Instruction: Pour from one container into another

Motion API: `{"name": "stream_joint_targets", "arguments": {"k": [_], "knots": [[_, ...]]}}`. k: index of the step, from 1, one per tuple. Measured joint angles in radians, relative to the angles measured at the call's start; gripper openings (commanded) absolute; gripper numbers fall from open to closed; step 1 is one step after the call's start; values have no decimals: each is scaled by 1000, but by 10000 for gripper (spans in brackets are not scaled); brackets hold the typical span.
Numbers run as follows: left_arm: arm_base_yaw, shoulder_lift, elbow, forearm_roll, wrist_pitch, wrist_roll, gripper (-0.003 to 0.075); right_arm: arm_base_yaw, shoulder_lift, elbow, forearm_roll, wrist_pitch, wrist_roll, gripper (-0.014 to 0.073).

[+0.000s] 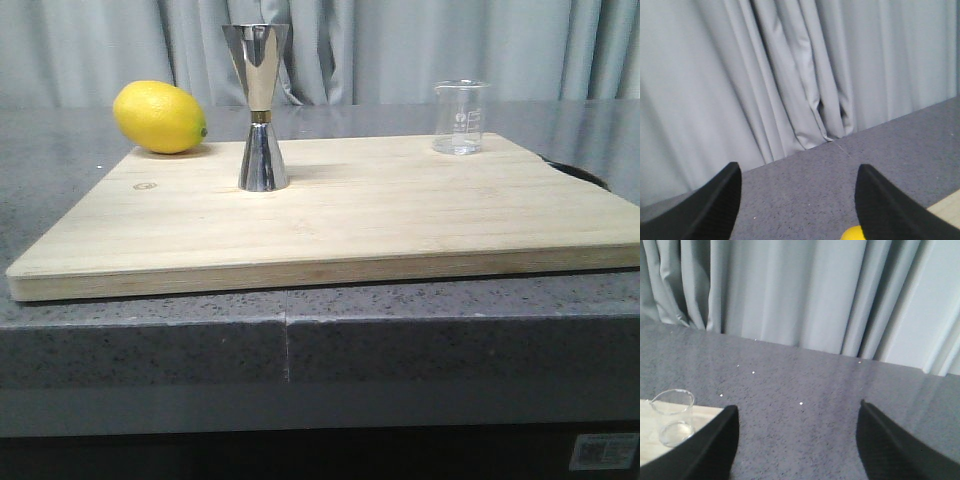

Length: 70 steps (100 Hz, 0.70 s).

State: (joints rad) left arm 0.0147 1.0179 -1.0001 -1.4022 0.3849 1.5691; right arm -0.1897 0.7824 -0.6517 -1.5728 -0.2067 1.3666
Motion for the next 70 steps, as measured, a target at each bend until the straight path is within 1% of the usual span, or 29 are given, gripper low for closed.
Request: {"name": "stream_joint_targets", "arguments": {"k": [27, 43, 57, 70], "knots": [[0, -177, 244, -59, -125, -4, 449, 0, -138, 0, 4, 14, 0, 447], [0, -302, 392, -111, -154, -4, 439, 0, -188, 6, 4, -44, 16, 447], [0, -424, 492, -126, -180, -4, 421, 0, -209, 57, -15, -72, 44, 447], [0, -503, 555, -126, -199, -4, 421, 0, -237, 130, -33, -97, 52, 447]]}}
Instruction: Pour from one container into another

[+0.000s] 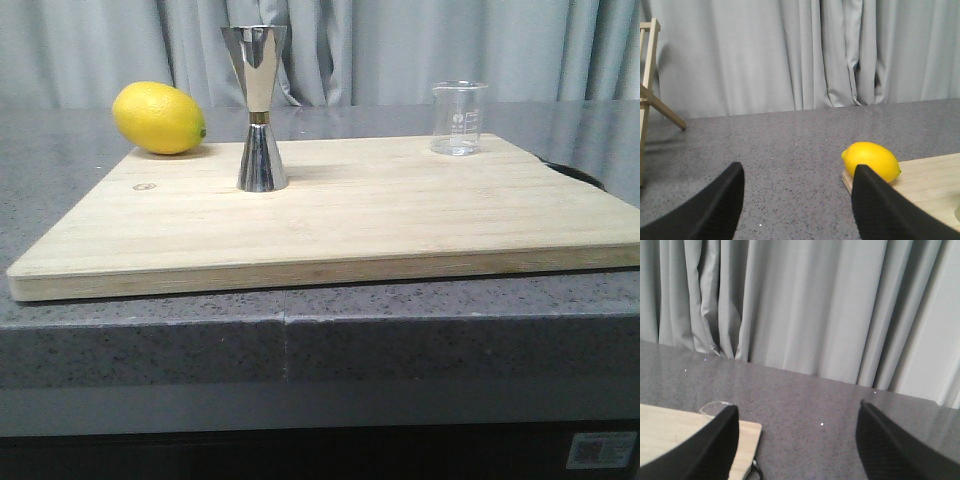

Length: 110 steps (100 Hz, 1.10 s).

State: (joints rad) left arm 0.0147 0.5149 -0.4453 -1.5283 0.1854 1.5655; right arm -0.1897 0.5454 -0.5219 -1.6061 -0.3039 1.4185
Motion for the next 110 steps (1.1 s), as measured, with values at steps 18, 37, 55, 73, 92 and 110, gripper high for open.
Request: {"name": "stream_joint_targets", "arguments": {"k": [18, 37, 55, 73, 92, 110], "knots": [[0, -46, 71, -3, -26, 0, 421, 0, -68, 66, -9, 1, 13, 367], [0, -46, 84, -11, -26, 0, 419, 0, -111, 69, -26, -10, 16, 147], [0, -46, 84, -11, -26, 0, 295, 0, -113, 70, -64, -68, 16, 33], [0, -46, 84, -19, -27, 0, 23, 0, -113, 72, -100, -78, 16, -18], [0, -46, 84, -20, -27, 0, -19, 0, -113, 72, -109, -78, 16, -43], [0, -46, 84, -23, -27, 0, -19, 0, -113, 72, -113, -65, 16, -44]]}}
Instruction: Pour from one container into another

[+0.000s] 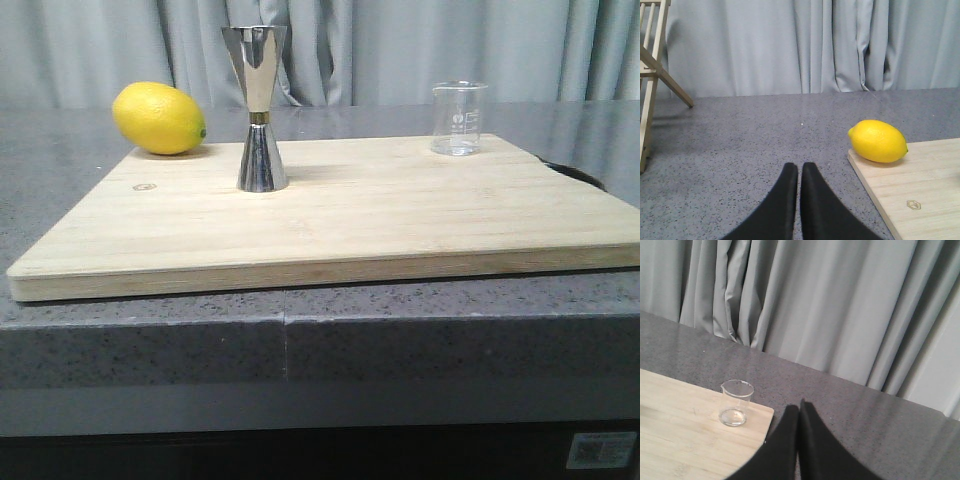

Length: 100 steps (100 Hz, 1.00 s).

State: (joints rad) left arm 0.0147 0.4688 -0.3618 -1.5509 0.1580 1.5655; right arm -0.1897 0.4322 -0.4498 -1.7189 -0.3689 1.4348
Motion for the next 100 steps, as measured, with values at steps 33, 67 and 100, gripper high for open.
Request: {"name": "stream_joint_targets", "arguments": {"k": [33, 67, 100], "knots": [[0, -94, 55, 4, -1, 0, -19, 0, -106, 43, -15, 43, 0, -44], [0, -248, 206, -30, -1, 0, -19, 0, -279, 195, -19, 46, 0, -44], [0, -259, 226, -34, -5, 0, -19, 8, -302, 221, -25, -22, 0, -44]]}}
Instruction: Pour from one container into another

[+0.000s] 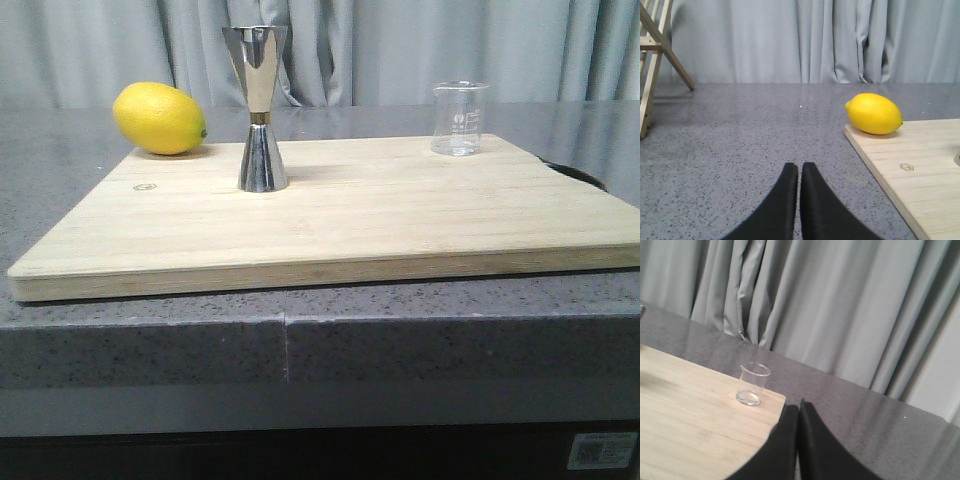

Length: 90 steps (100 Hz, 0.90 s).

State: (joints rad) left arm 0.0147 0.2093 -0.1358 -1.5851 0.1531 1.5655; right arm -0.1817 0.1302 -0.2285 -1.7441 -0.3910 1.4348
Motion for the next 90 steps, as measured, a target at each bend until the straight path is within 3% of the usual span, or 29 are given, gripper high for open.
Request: {"name": "stream_joint_targets", "arguments": {"k": [90], "knots": [[0, 0, 0, -3, 0, 0, -19, 2, 0, 0, -2, -30, 0, -43]]}}
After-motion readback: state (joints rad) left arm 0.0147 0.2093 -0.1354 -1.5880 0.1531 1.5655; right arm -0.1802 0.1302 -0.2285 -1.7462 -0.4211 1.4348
